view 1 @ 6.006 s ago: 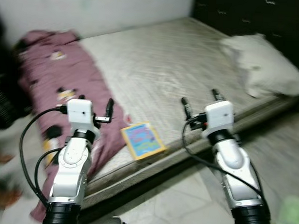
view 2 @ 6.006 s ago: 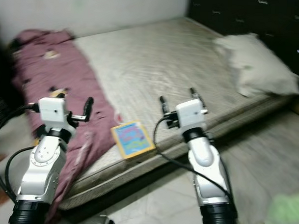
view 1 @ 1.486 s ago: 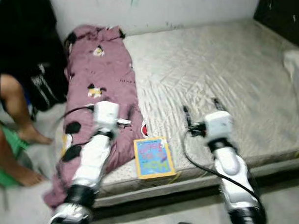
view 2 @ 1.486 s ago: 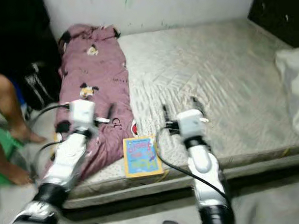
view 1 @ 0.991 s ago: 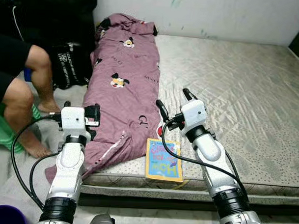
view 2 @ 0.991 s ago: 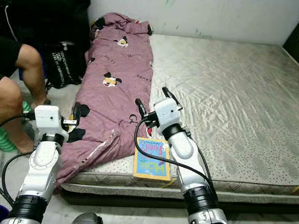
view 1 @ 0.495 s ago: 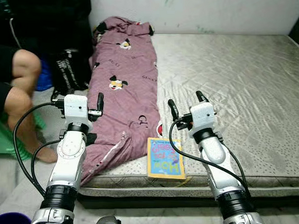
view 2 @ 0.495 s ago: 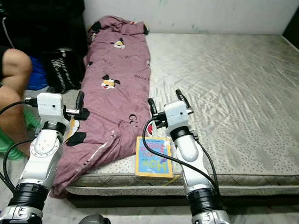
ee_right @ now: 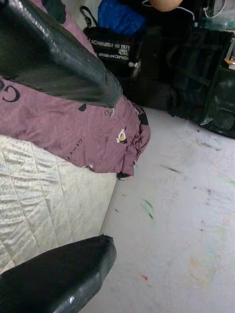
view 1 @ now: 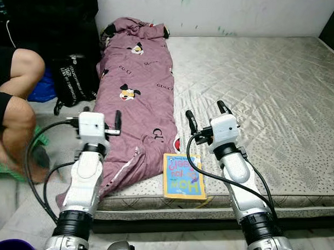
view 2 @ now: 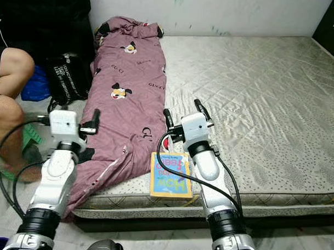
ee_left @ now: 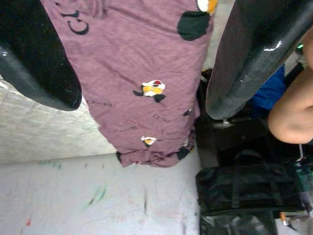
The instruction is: Clean up the room
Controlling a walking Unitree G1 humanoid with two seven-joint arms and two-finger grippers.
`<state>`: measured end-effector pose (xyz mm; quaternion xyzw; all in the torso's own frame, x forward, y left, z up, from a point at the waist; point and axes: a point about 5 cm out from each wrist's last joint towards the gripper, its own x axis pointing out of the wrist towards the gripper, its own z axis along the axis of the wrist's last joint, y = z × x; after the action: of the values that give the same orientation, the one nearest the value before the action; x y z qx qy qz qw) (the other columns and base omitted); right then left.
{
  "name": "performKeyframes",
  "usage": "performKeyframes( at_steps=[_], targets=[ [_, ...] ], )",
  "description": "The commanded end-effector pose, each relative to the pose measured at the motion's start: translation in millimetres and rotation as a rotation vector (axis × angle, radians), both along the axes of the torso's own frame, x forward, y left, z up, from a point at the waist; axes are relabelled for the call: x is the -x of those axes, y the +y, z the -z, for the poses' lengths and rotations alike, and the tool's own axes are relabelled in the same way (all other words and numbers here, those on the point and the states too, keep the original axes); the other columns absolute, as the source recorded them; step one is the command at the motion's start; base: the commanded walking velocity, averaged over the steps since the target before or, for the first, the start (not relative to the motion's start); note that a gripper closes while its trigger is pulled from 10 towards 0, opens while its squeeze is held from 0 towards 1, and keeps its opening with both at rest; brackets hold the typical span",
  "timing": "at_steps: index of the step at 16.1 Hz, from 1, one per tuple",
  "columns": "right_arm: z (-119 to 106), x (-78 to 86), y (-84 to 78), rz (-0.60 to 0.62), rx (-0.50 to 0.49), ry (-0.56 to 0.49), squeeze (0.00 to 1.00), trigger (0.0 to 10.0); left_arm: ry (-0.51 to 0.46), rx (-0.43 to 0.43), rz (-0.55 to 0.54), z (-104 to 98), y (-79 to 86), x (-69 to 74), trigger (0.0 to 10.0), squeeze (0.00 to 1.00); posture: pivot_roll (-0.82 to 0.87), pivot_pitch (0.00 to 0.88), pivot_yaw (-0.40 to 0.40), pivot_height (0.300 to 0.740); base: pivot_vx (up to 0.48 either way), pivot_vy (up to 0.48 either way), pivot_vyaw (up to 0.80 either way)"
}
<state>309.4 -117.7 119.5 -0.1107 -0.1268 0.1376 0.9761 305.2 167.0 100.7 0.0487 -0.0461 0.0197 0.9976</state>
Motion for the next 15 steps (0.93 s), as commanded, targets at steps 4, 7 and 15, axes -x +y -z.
performKeyframes(
  at_steps=[4, 7, 15],
  targets=[
    [-8, -8.0, 12.2, -0.029, -0.002, -0.035, 0.00, 10.0, -0.018, 0.003, 0.002, -7, -3.1, -9.5, 10.0, 0.00, -0.02, 0.000, 0.023, 0.740, 0.000, 0.000, 0.00],
    [-10, -9.5, 20.1, -0.053, 0.017, -0.050, 0.00, 10.0, -0.030, 0.008, -0.002, -8, -4.1, -9.4, 10.0, 0.00, -0.05, 0.000, 0.042, 0.740, 0.000, 0.000, 0.00],
    [10, 11.7, 4.3, -0.017, 0.019, 0.002, 0.00, 10.0, 0.015, 0.010, 0.004, 8, -3.0, 6.3, 10.0, 0.00, -0.04, 0.000, 0.033, 0.740, 0.000, 0.000, 0.00]
  ],
)
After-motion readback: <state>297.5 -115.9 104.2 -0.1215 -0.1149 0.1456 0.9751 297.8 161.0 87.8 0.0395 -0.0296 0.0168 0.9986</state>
